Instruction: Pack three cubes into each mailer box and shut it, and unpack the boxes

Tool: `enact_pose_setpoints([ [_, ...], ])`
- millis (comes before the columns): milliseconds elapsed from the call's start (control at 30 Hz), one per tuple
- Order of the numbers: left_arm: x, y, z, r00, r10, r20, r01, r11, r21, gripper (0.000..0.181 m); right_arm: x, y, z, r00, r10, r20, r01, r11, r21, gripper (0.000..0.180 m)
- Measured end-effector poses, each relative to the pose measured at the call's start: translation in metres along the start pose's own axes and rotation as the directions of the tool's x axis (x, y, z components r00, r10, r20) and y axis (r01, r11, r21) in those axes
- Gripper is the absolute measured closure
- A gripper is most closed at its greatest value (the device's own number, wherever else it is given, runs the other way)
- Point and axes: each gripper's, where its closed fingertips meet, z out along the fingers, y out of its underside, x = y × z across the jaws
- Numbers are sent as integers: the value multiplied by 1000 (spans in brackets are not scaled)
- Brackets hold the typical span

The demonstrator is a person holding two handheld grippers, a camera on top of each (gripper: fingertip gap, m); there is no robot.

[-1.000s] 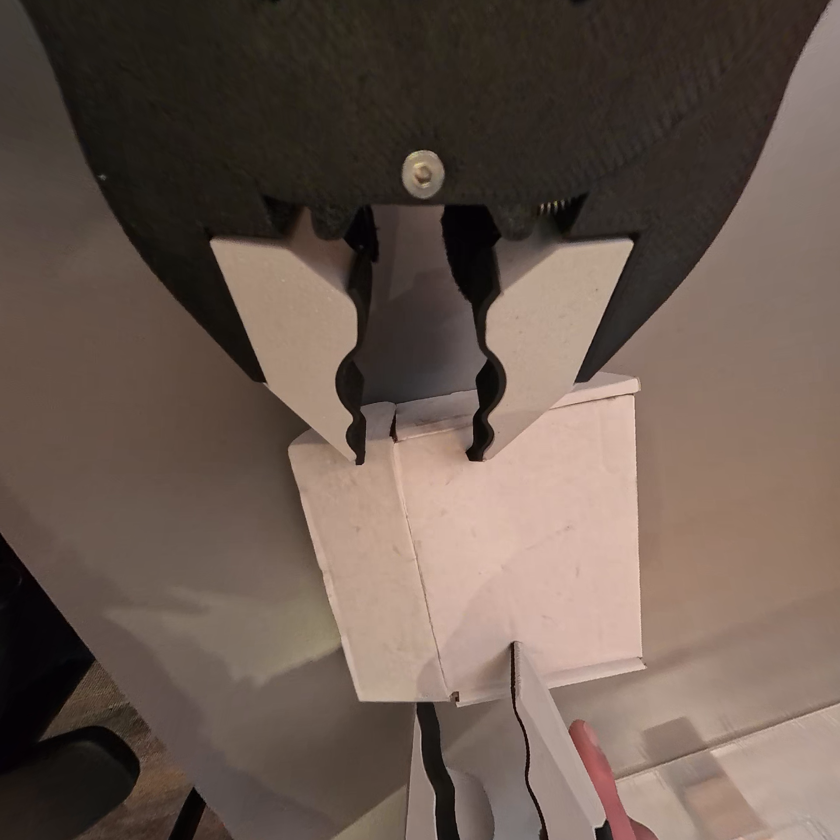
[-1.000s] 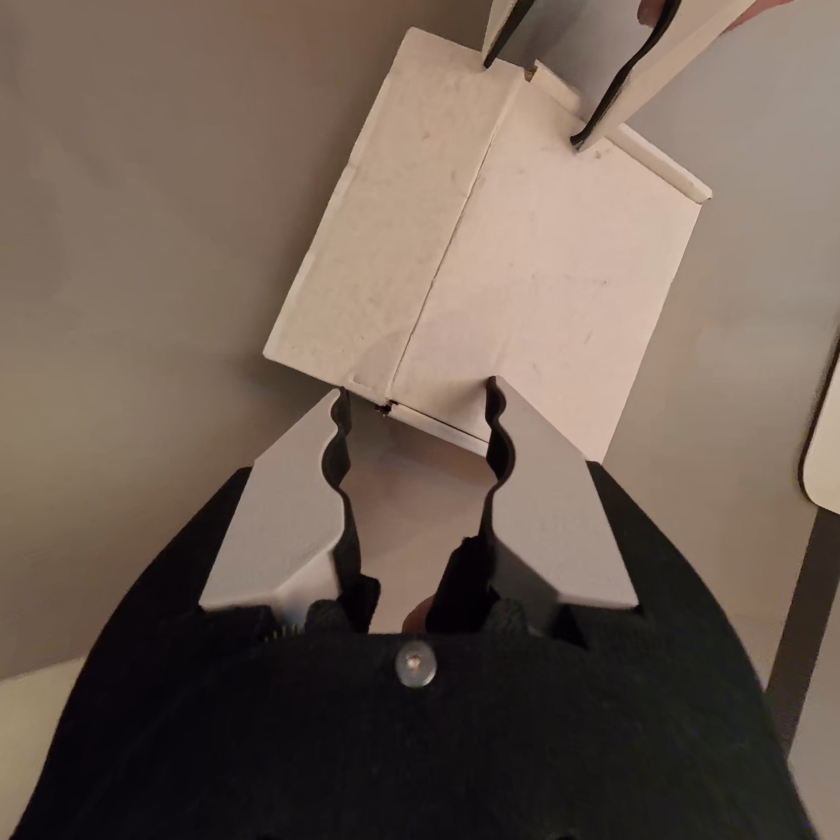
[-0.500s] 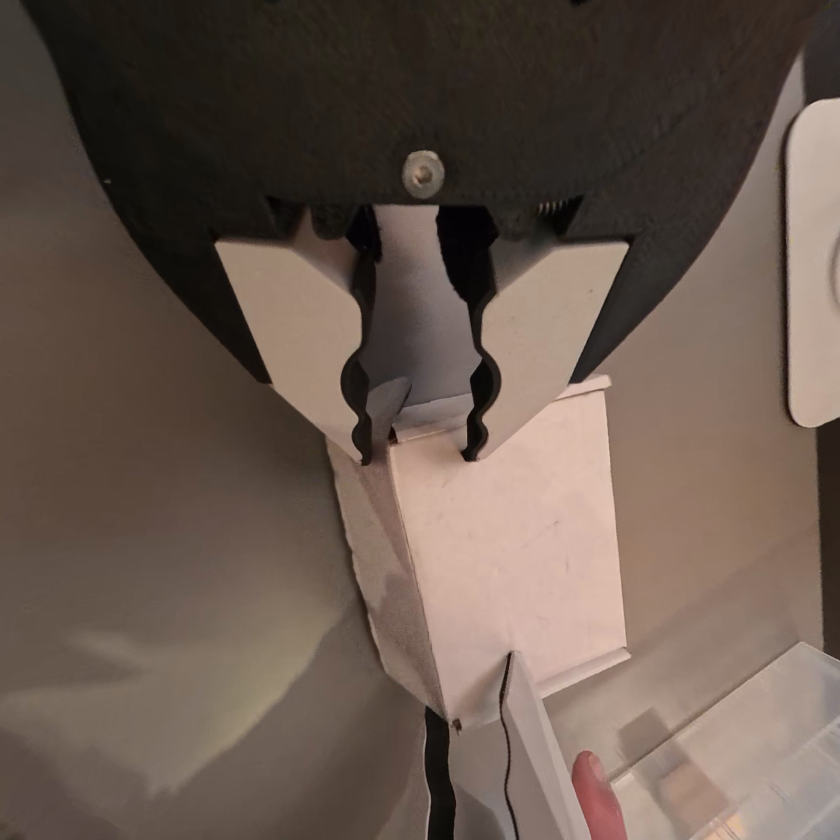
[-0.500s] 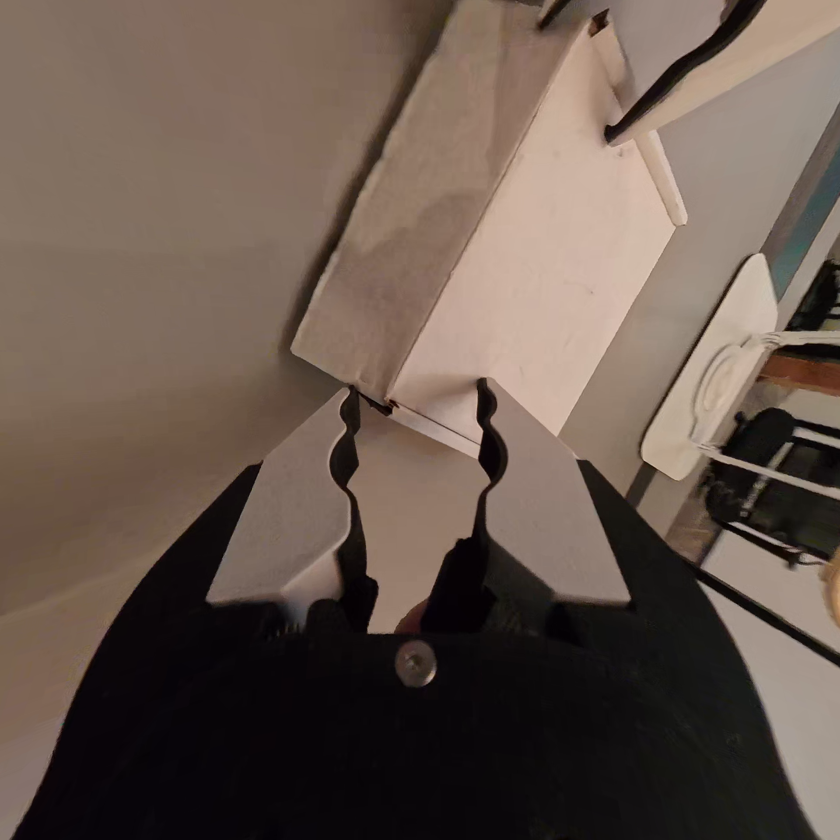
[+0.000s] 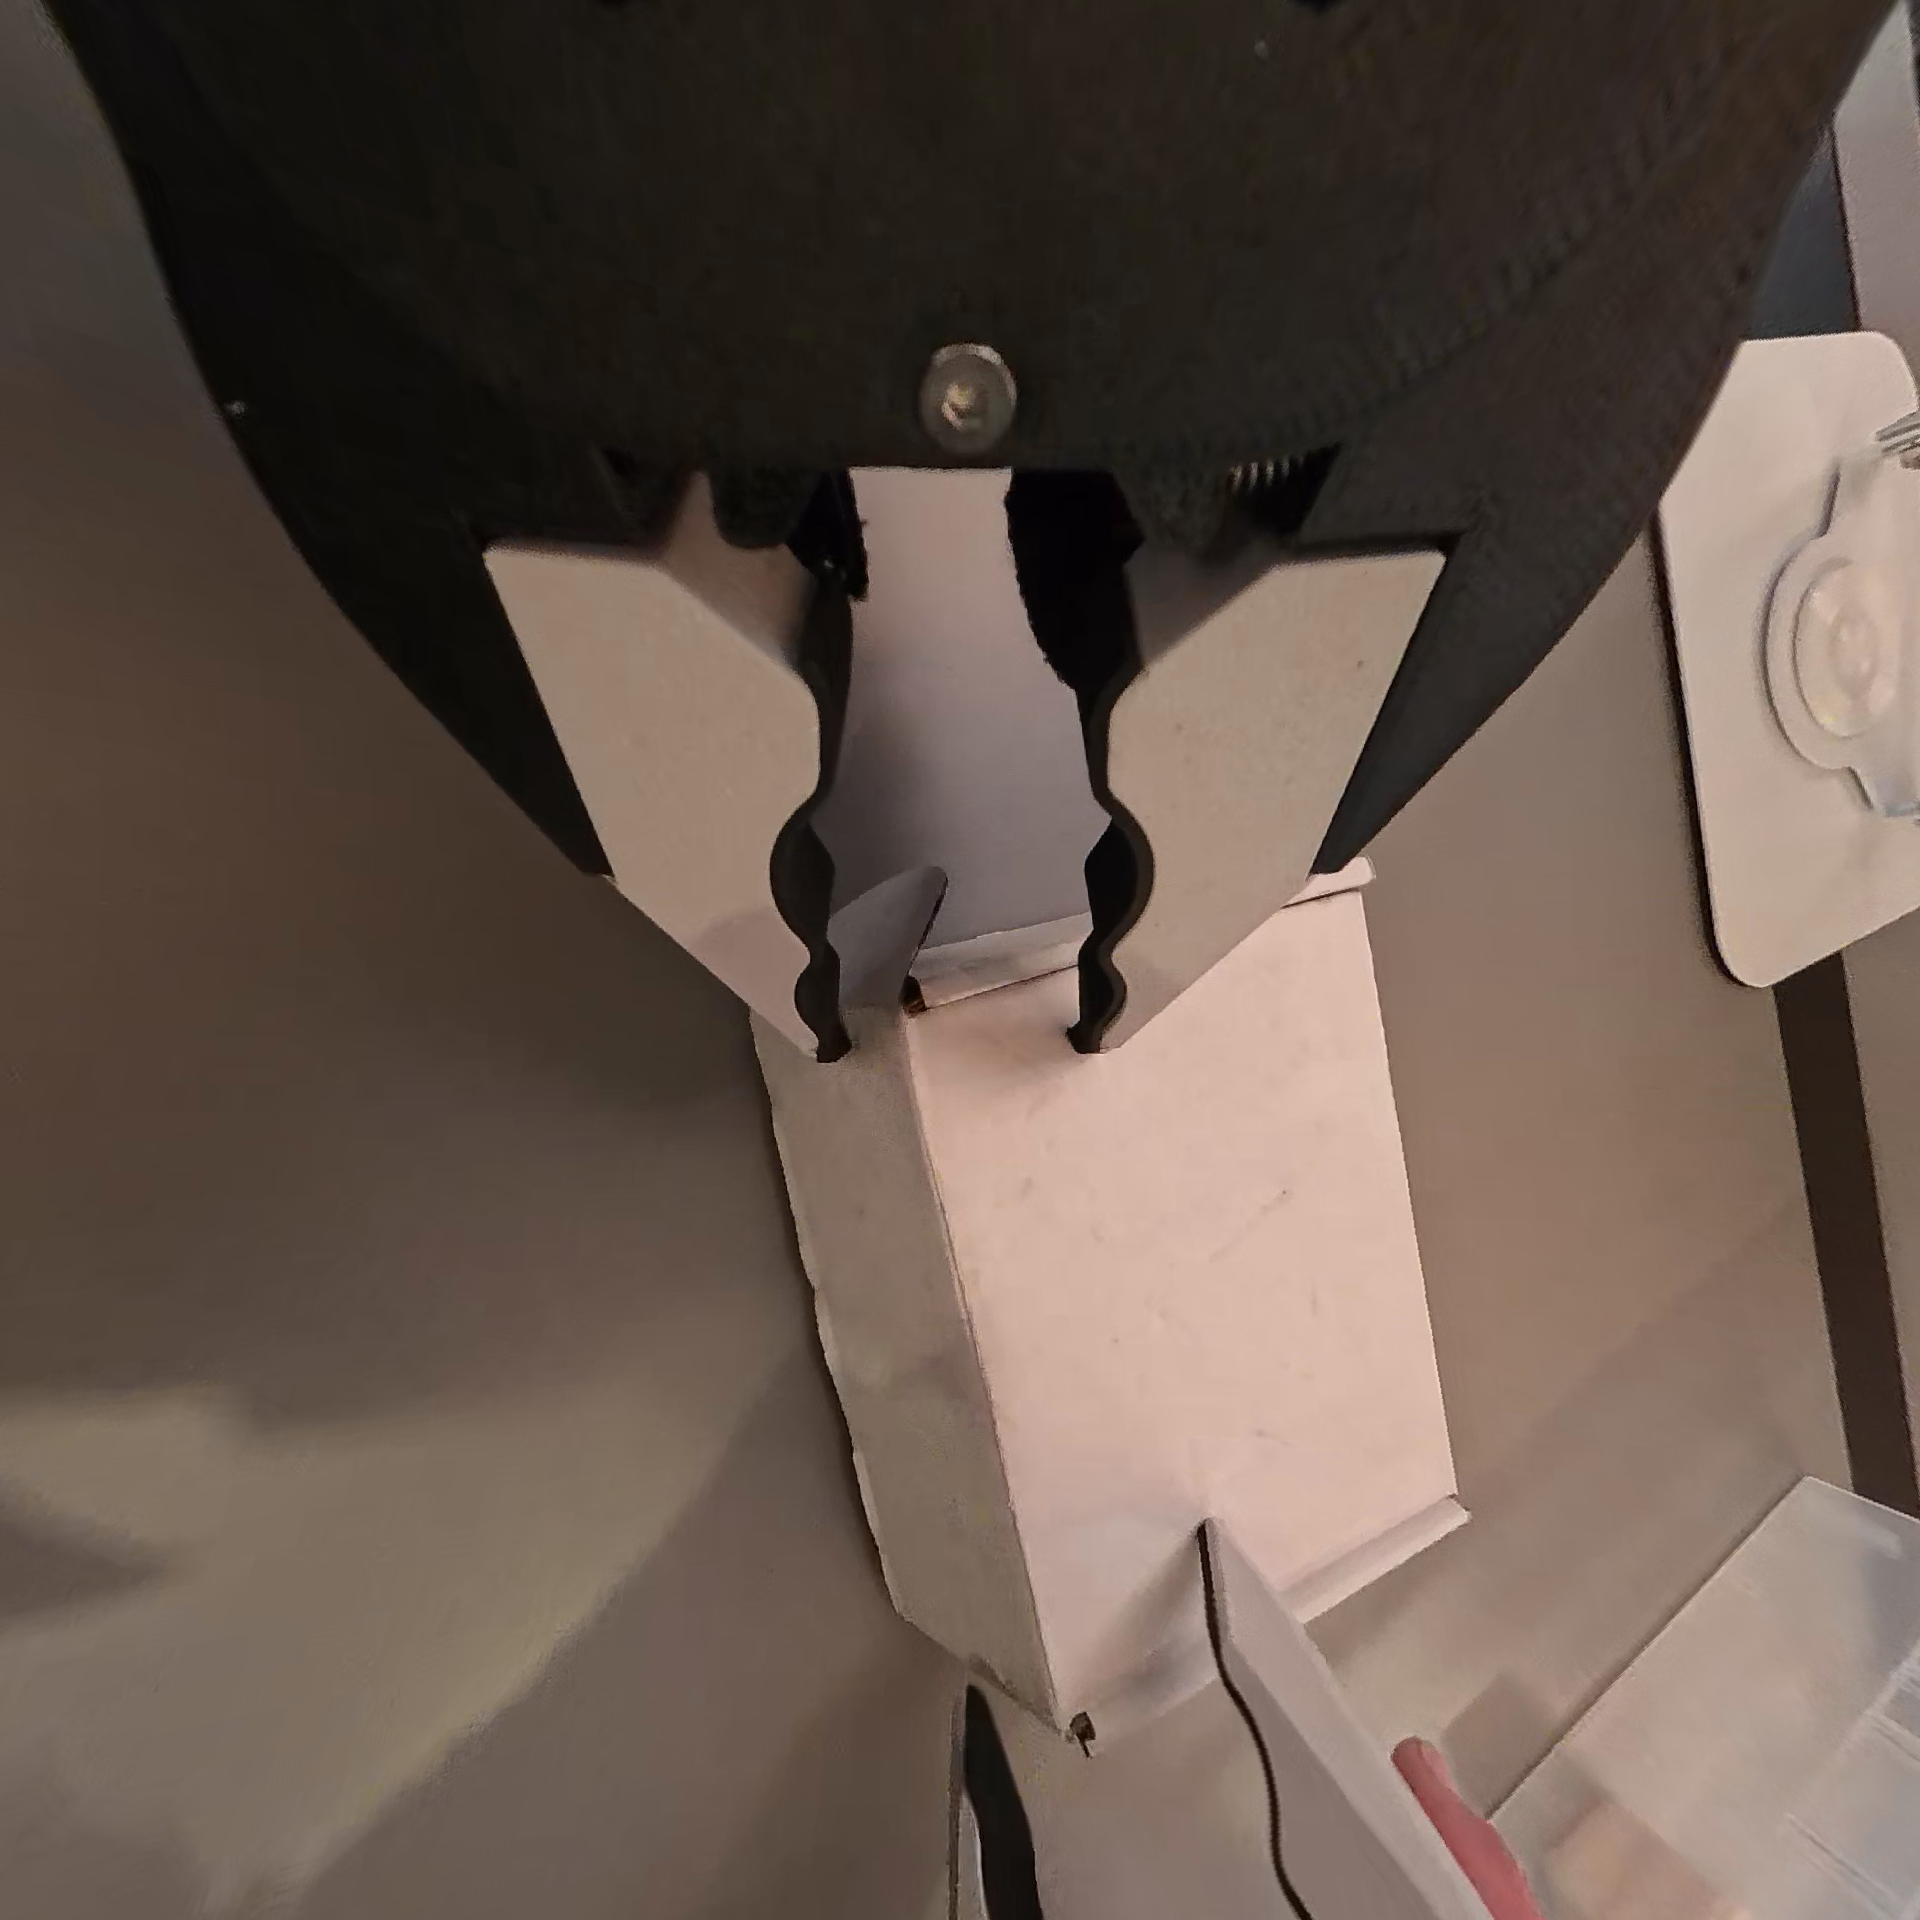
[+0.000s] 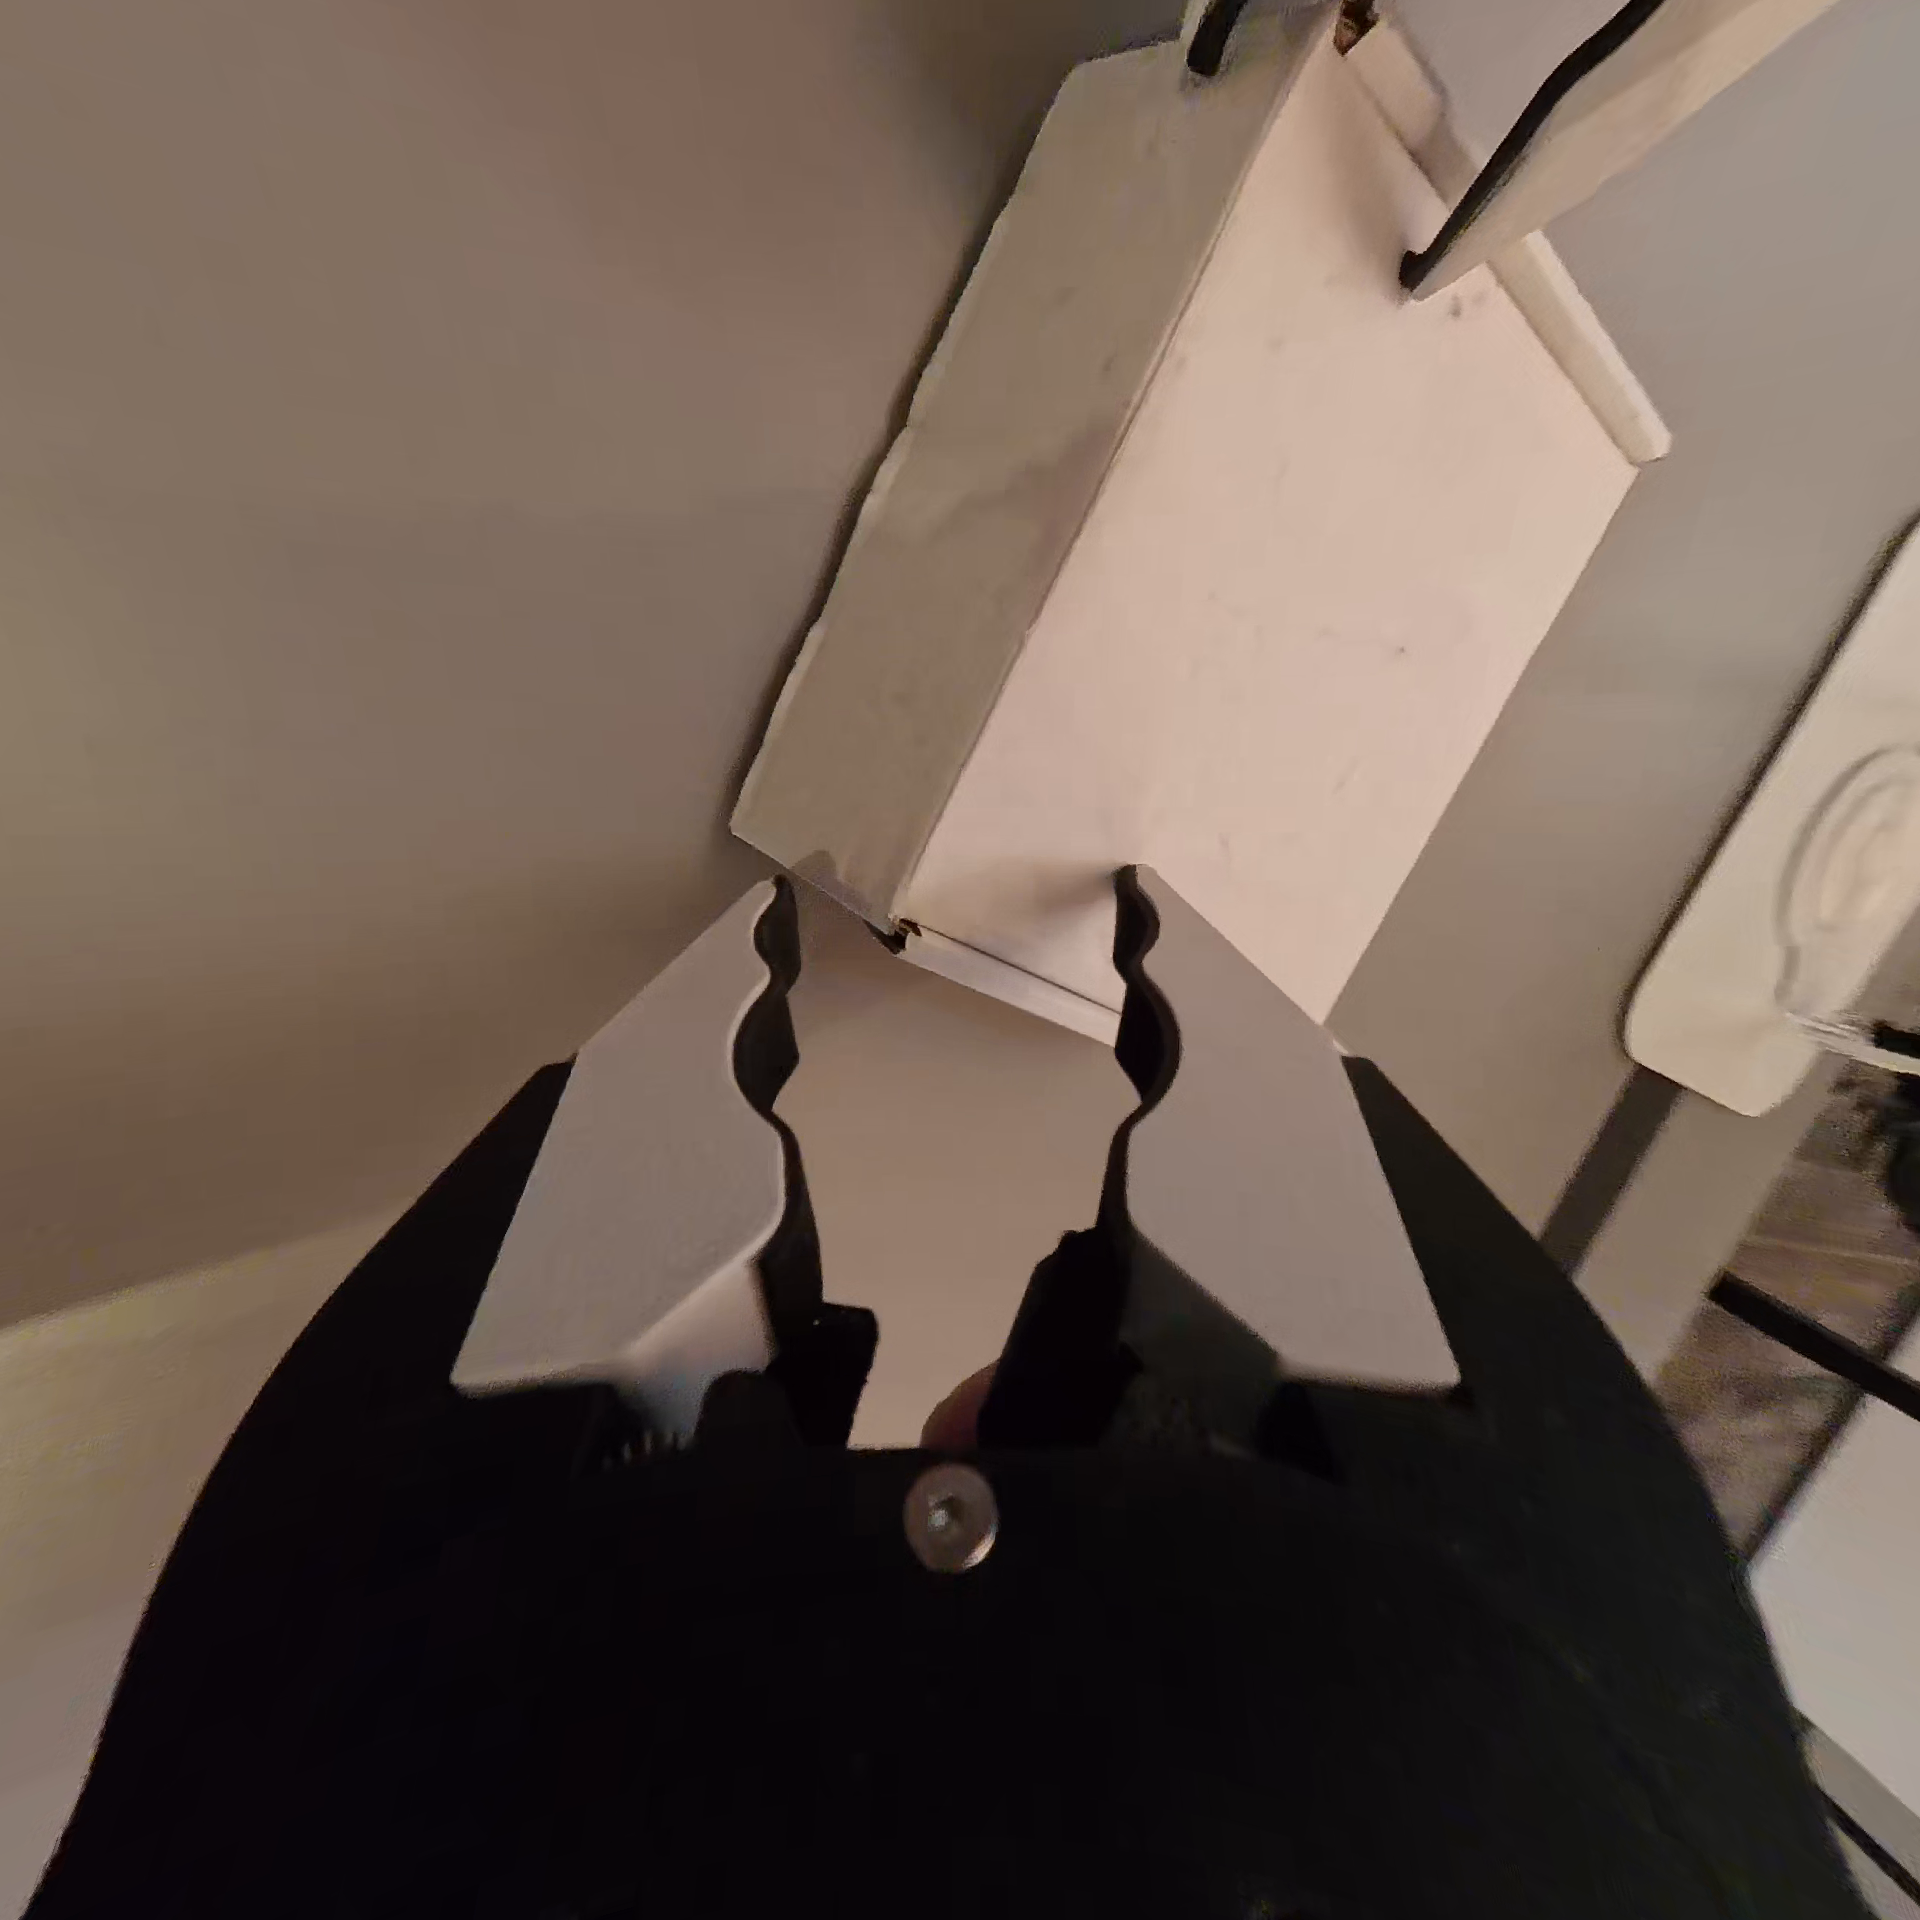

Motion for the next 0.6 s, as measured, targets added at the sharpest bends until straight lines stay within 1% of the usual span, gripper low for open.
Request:
enact_pose_setpoints([
  [100,1,0,0,1000,-11,-5,11,1000,-1,135,-1,-6,-4,986,125,110,-132,990,59,117],
  [133,1,0,0,1000,-8,-5,8,1000,0,134,-1,-6,-4,982,148,119,-158,985,73,118],
  [200,2,1,0,1000,2,-8,-2,1000,6,133,0,-8,-4,975,189,113,-199,977,80,118],
  [233,2,0,0,1000,-6,-13,6,1000,15,133,3,-8,-4,971,219,100,-227,970,82,121],
  [300,1,0,-1,1000,-4,-22,5,1000,29,133,8,-8,-2,964,259,63,-263,961,80,133],
  [367,1,1,-4,1000,18,-25,-17,999,28,138,9,-8,-1,963,266,42,-268,962,48,133],
  [467,-3,7,-8,1000,9,-24,-8,1000,23,138,8,-7,-1,971,237,31,-236,972,-15,133],
  [533,-7,11,-12,999,34,-8,-34,999,22,140,9,-7,-1,972,229,42,-228,973,-37,133],
  [600,-8,14,-13,996,95,0,-95,995,-14,139,10,-6,0,977,206,51,-204,978,-53,133],
])
